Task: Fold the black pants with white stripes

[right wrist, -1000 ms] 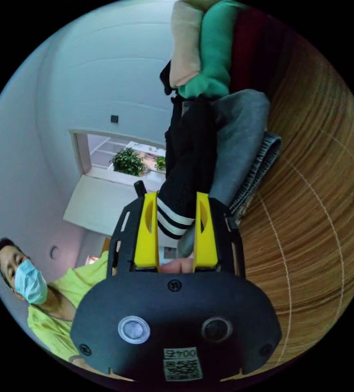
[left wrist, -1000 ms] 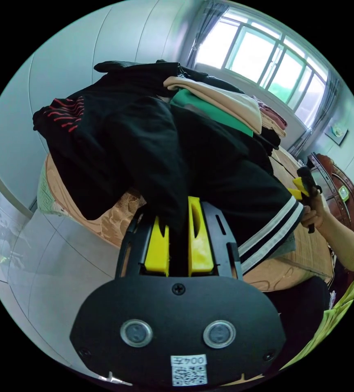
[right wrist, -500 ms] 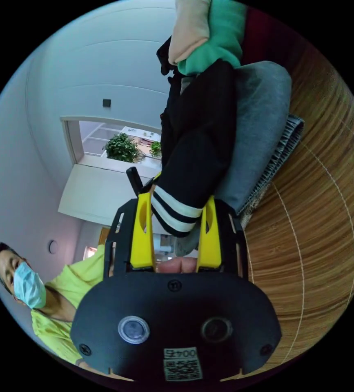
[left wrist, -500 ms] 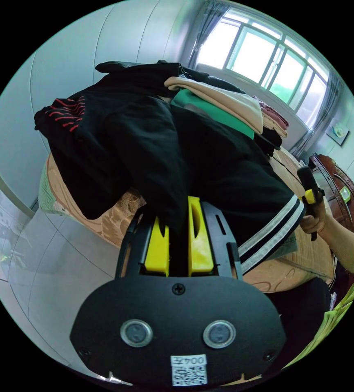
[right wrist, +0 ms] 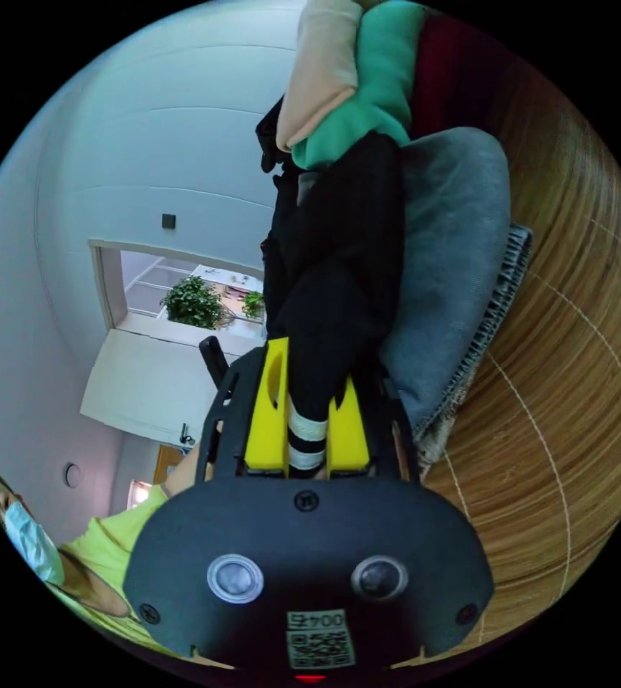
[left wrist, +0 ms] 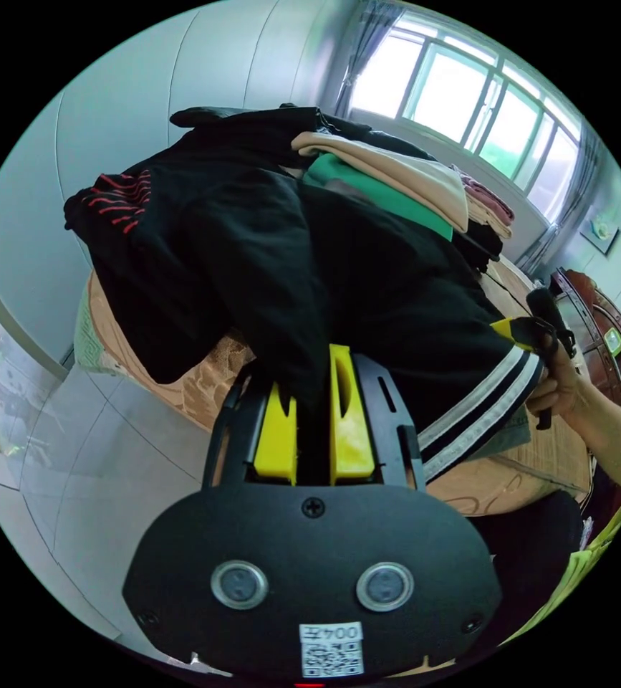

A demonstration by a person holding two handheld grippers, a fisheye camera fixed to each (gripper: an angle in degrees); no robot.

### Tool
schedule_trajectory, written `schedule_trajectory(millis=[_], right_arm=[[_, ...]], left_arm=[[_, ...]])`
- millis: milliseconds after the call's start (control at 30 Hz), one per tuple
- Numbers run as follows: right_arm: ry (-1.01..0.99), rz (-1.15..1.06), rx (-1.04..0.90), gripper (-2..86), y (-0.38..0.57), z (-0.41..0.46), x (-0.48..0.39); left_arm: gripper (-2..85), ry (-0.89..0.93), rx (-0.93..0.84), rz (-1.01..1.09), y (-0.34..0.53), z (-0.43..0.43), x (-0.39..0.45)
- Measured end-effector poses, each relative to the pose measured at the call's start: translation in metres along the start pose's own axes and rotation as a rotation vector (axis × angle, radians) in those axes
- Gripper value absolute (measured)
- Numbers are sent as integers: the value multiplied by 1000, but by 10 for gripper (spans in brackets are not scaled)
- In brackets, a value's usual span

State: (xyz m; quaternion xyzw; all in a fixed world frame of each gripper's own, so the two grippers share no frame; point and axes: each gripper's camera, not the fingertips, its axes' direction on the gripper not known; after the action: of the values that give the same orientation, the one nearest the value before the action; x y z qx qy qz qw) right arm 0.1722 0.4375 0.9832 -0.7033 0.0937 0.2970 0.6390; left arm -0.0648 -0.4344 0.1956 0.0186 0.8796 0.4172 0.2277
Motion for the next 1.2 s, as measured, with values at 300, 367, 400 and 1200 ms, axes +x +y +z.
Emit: schedule_trajectory(millis=[300,367,400,1200], right_arm=[[239,-334,66,62,29,-27,-98],[242,-371,154,62,55,-48,-110],[236,-371,179,62,62,-54,-110],[99,62,168,81,192,-33,33]], left_arm=[[80,-175,-48,235,-38,-20,62],[80,-182,5,290,-48,-35,77],[81,-175,40,326,-56,-46,84],[80,-28,-167,165,-40,109,-8]])
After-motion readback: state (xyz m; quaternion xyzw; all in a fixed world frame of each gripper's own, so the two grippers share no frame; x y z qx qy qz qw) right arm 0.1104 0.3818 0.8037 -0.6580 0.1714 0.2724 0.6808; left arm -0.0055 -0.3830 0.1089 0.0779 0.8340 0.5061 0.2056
